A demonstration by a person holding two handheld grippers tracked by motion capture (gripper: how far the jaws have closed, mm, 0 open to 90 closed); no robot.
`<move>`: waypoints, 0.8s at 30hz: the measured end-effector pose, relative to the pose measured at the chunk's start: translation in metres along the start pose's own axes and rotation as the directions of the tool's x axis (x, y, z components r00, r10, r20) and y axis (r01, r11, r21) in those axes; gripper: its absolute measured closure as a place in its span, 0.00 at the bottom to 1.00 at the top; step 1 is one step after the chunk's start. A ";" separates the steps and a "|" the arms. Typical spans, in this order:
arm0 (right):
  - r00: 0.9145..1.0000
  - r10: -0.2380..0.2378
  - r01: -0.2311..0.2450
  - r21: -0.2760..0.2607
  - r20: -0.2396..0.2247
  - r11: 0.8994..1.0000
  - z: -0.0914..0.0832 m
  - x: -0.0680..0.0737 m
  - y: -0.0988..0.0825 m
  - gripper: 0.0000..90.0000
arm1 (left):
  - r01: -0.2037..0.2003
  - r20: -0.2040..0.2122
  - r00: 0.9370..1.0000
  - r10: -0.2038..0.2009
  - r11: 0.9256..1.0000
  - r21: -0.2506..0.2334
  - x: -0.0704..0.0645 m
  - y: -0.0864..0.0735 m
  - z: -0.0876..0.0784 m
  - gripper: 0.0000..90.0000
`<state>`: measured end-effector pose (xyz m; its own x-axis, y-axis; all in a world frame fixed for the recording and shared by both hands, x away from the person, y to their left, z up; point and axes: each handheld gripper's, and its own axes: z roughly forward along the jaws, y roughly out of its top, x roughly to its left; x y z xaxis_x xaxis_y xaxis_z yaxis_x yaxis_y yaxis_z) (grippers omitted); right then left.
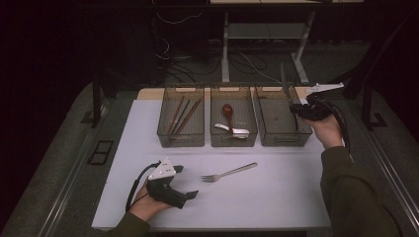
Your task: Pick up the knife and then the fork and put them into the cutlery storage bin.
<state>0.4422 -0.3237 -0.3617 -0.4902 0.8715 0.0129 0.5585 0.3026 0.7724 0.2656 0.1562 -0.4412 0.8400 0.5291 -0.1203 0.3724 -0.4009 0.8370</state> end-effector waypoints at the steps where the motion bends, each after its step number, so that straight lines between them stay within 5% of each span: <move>1: 1.000 0.002 -0.002 0.008 0.001 1.000 0.001 -0.001 -0.001 0.88 | 0.001 0.000 1.000 -0.001 1.000 0.001 0.000 0.000 0.000 0.00; 15: 1.000 -0.031 0.031 0.149 -0.002 0.988 0.014 -0.005 -0.016 0.88 | -0.004 0.004 1.000 0.004 1.000 0.006 0.000 0.000 0.001 0.00; 24: 0.999 -0.047 0.047 0.195 -0.005 0.980 0.019 -0.006 -0.020 0.88 | 0.001 0.005 1.000 -0.001 1.000 0.005 0.000 -0.001 0.001 0.00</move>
<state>0.4466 -0.3277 -0.3896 -0.5191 0.8545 -0.0204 0.6545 0.4127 0.6335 0.2656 0.1553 -0.4423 0.8415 0.5259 -0.1234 0.3751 -0.4045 0.8341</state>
